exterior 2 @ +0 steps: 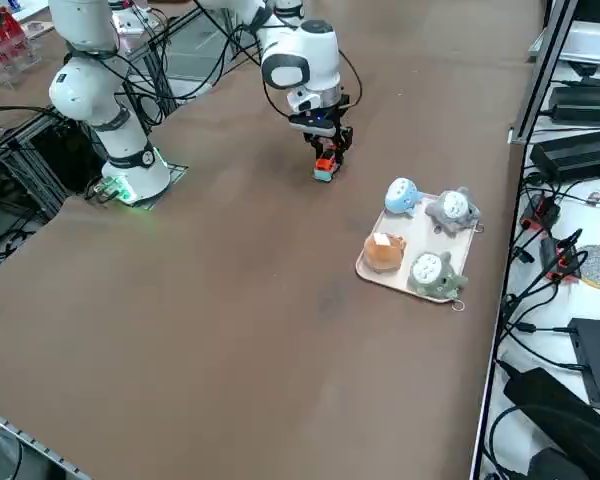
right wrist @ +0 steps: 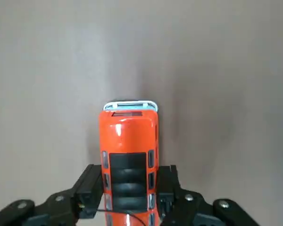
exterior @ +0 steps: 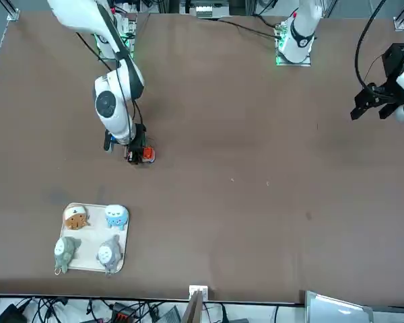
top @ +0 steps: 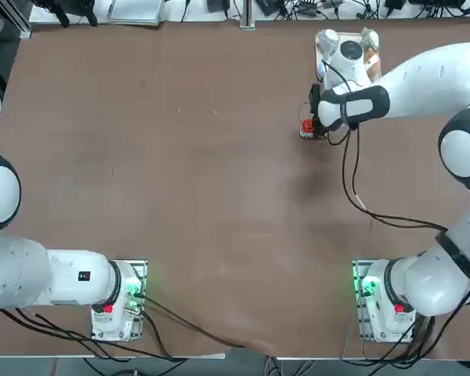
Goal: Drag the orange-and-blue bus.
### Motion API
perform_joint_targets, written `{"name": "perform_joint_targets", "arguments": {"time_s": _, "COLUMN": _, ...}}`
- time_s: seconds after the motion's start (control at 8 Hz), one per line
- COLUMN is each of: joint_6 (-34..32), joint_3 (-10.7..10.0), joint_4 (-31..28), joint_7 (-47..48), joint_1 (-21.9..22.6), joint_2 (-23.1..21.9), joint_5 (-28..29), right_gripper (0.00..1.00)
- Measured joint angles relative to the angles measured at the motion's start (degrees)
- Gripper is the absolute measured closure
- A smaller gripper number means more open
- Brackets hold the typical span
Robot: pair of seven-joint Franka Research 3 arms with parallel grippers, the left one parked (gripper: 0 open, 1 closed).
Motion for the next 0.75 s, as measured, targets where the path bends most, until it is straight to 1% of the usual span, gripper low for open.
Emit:
{"name": "perform_joint_targets", "arguments": {"time_s": 0.25, "joint_6": 0.0, "joint_3": 0.0, "joint_4": 0.5, "joint_7": 1.4, "joint_1": 1.3, "joint_2": 0.3, "joint_5": 0.0, "right_gripper": 0.4}}
{"name": "perform_joint_targets", "arguments": {"time_s": 0.38, "joint_6": 0.0, "joint_3": 0.0, "joint_4": 0.6, "joint_7": 1.7, "joint_1": 1.8, "joint_2": 0.4, "joint_5": 0.0, "right_gripper": 0.37}}
{"name": "perform_joint_targets", "arguments": {"time_s": 0.5, "joint_6": -0.3, "joint_3": 0.0, "joint_4": 0.6, "joint_7": 1.9, "joint_1": 2.2, "joint_2": 0.9, "joint_5": 0.0, "right_gripper": 0.22}}
{"name": "perform_joint_targets", "arguments": {"time_s": 0.62, "joint_6": -1.7, "joint_3": -0.1, "joint_4": 0.9, "joint_7": 2.0, "joint_1": 2.3, "joint_2": 1.2, "joint_5": -0.1, "right_gripper": 0.05}}
{"name": "perform_joint_targets", "arguments": {"time_s": 0.75, "joint_6": -5.3, "joint_3": -0.4, "joint_4": 2.4, "joint_7": 2.0, "joint_1": 2.3, "joint_2": 1.0, "joint_5": -0.1, "right_gripper": 0.0}}
